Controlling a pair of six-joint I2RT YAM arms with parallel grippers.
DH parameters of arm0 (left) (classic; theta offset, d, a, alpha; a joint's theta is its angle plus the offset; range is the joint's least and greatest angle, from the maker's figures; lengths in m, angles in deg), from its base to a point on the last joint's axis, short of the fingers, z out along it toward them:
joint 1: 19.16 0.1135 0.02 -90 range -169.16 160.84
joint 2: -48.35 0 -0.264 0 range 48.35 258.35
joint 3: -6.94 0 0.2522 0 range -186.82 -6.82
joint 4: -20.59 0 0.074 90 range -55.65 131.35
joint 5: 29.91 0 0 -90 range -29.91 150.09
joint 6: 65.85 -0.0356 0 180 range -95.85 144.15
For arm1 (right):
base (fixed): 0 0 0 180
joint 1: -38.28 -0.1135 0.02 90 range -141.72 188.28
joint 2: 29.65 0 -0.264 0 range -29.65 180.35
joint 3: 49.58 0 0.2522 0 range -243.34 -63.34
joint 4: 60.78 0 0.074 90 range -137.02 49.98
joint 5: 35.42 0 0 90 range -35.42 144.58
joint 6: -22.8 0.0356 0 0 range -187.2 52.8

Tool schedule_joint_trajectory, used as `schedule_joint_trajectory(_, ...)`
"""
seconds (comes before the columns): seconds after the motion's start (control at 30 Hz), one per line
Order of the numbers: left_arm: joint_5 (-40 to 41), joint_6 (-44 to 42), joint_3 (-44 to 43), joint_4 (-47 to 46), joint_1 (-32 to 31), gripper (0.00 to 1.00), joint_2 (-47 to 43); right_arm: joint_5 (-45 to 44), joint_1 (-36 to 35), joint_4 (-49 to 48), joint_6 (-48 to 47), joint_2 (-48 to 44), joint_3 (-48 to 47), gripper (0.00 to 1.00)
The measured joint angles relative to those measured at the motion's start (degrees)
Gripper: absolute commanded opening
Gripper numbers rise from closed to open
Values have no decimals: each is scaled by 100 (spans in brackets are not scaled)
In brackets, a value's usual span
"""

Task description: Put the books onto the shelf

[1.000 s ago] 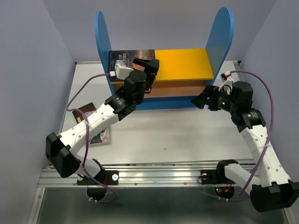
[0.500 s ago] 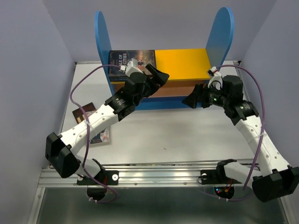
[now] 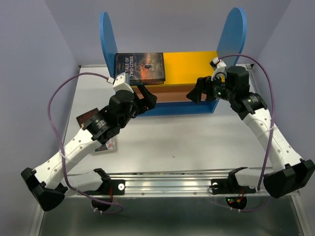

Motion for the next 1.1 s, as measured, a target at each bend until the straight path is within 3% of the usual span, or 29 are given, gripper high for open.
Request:
schedule_joint_trajectory(0.07,205,-179,-107,262,9,71,-9,-144,-192,9,-129,195,-219,100)
schedule_joint_trajectory(0.1,286,-234,-190,411,44,50,44,-223,-315,20,-190,289,-323,100)
schedule_joint_trajectory(0.2,501,-350,-684,981,289,24,448,-492,-616,98,-372,588,-730,100)
schedule_joint_trajectory(0.37,785,-402,-1038,1316,662,2,820,-944,-881,136,-616,962,-1191,100)
schedule_joint_trajectory(0.6,861,-435,-1075,1329,876,0,750,-1491,-1255,144,-1104,1615,-1781,96)
schedule_joint_trajectory(0.87,859,-579,-1266,1235,1231,0,750,-1377,-1449,195,-1547,2146,-2212,90)
schedule_joint_trajectory(1.0,837,-660,-1403,1152,1408,0,776,-1215,-1469,234,-1613,2210,-2363,74)
schedule_joint_trajectory(1.1,804,-728,-1499,1073,1519,0,839,-1139,-1473,227,-1641,2258,-2524,67)
